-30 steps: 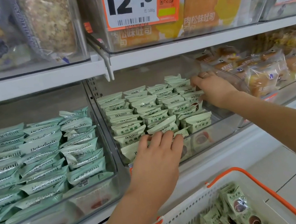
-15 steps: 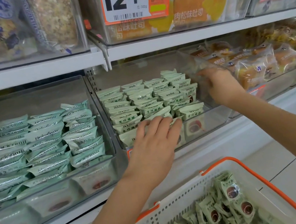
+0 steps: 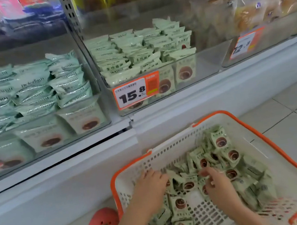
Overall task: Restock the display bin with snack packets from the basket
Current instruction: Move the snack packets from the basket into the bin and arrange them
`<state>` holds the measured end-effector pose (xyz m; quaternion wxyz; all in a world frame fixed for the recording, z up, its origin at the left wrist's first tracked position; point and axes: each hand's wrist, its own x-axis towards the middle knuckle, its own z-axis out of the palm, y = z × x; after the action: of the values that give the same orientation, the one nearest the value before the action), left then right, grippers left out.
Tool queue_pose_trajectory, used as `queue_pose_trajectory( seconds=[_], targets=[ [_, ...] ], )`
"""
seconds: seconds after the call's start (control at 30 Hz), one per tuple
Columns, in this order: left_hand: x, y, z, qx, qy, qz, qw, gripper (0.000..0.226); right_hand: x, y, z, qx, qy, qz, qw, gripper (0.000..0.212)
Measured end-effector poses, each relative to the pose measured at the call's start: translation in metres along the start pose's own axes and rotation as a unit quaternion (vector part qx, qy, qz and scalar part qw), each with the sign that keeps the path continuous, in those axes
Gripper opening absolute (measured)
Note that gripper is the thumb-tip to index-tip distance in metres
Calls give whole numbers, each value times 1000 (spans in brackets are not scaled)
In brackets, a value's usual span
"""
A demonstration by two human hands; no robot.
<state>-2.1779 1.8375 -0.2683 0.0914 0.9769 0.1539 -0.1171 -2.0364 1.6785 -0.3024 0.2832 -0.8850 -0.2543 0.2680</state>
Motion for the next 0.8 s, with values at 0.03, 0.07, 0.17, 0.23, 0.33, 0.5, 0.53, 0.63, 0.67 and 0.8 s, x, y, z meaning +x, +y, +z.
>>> queue_pose_trajectory(
  seconds=[0.03,0.07,0.17,0.23,0.33,0.5,0.53,0.63,0.67,0.8],
  targets=[
    [-6,-1,20,-17,-37,-26,999,44,-4,10,17,-5,-47,23,999,30],
    [-12,-1,38,-26,-80,-42,996,44,-8,17,32,-13,-93,45,995,29],
    [-24,-2,68,-6,-197,-63,978,42,-15,33,71,-81,-212,72,971,39],
    [-21,-4,75,1,-234,-70,970,43,-18,41,92,-100,-257,74,958,55],
    [-13,-6,86,-22,-258,-91,962,44,-18,49,115,-112,-292,89,946,78],
    [-11,3,106,-35,-332,-74,940,44,-17,58,143,-70,-264,136,952,90],
    [-12,5,109,-39,-344,-70,935,43,-17,58,148,-59,-251,150,955,88],
    [-12,10,116,-55,-362,-66,928,36,-19,58,159,-54,-214,180,959,90],
    [-12,12,117,-58,-363,-66,928,35,-20,58,162,-60,-198,181,962,91],
    [-11,12,120,-58,-353,-72,931,35,-25,56,167,-65,-161,190,966,90]
  ],
)
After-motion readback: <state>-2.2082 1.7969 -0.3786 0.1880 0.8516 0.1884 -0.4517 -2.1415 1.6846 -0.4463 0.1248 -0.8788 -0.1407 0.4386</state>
